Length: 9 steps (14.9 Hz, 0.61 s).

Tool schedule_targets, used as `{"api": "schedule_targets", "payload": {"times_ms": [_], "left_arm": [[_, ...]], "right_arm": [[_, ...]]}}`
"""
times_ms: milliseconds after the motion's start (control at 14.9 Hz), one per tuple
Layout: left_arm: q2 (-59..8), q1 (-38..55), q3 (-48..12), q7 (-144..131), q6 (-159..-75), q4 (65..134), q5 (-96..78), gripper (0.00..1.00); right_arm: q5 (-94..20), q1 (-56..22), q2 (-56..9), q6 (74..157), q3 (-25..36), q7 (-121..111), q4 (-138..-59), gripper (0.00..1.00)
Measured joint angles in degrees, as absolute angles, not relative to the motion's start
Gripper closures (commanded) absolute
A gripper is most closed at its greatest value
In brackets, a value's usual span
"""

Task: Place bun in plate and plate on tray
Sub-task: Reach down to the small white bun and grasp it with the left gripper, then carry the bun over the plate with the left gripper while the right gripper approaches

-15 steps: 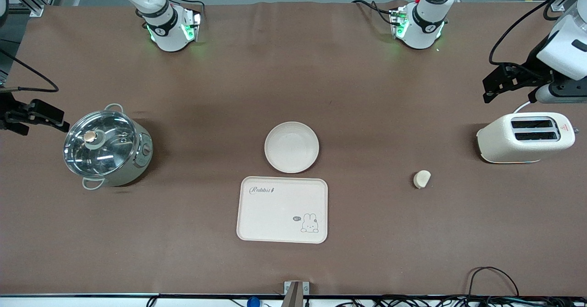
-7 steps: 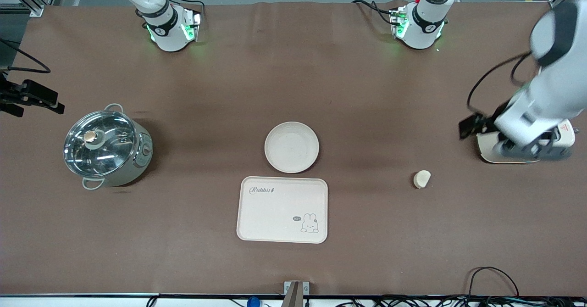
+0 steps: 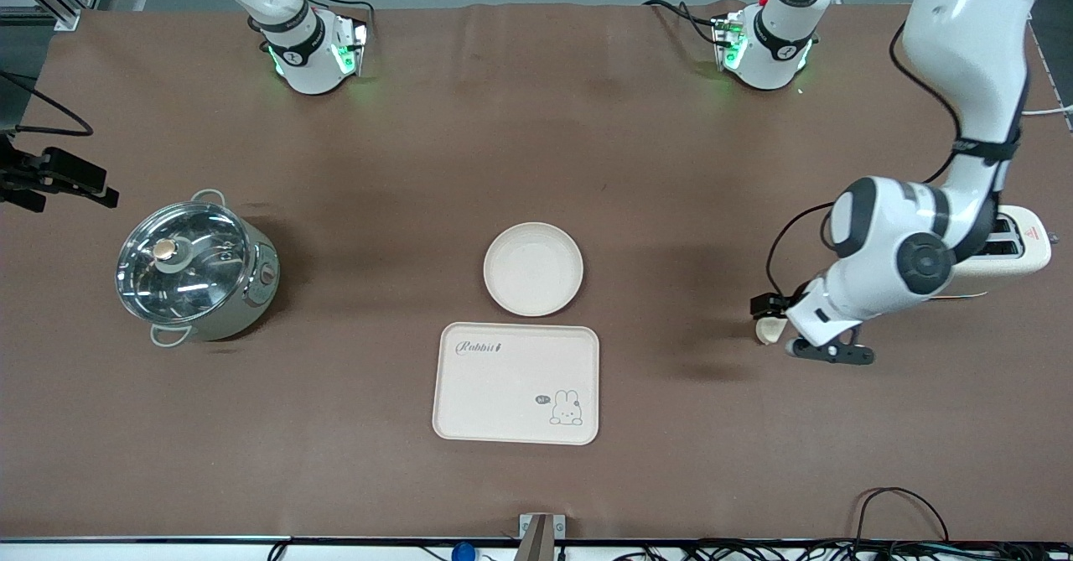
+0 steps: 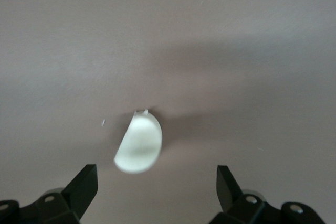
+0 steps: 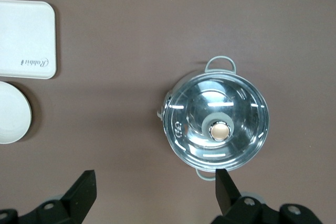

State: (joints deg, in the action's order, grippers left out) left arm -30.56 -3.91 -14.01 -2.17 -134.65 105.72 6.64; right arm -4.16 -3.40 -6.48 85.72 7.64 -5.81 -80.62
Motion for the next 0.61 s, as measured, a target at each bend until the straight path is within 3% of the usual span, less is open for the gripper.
{"api": "schedule_targets", "payload": {"times_ms": [135,202,404,606], "left_arm": [[-32.88,-4.28,-14.00,-2.17,-138.27,107.28,11.70,0.02],[-33.77,-4.53,-13.99,-2.17,-138.87,107.37,12.67,0.12],[-34.88,-4.77,-13.99,-2.17,-139.68,107.71,13.12,0.56],[-34.90,-4.60,-14.04,-2.17,-140.06,107.87,13.32,0.84]], "right_arm": [[-4.22,-4.70,-6.48,87.02,7.25,-5.61,-80.66,0.00],[-4.26,-5.82,-6.52,87.75,7.13,-5.27,-80.72,0.00],[-4.33,-10.32,-7.86,91.42,6.86,-4.65,-81.39,0.00],[-4.37,-14.04,-11.09,95.49,6.65,-4.29,-81.98,0.00]]}}
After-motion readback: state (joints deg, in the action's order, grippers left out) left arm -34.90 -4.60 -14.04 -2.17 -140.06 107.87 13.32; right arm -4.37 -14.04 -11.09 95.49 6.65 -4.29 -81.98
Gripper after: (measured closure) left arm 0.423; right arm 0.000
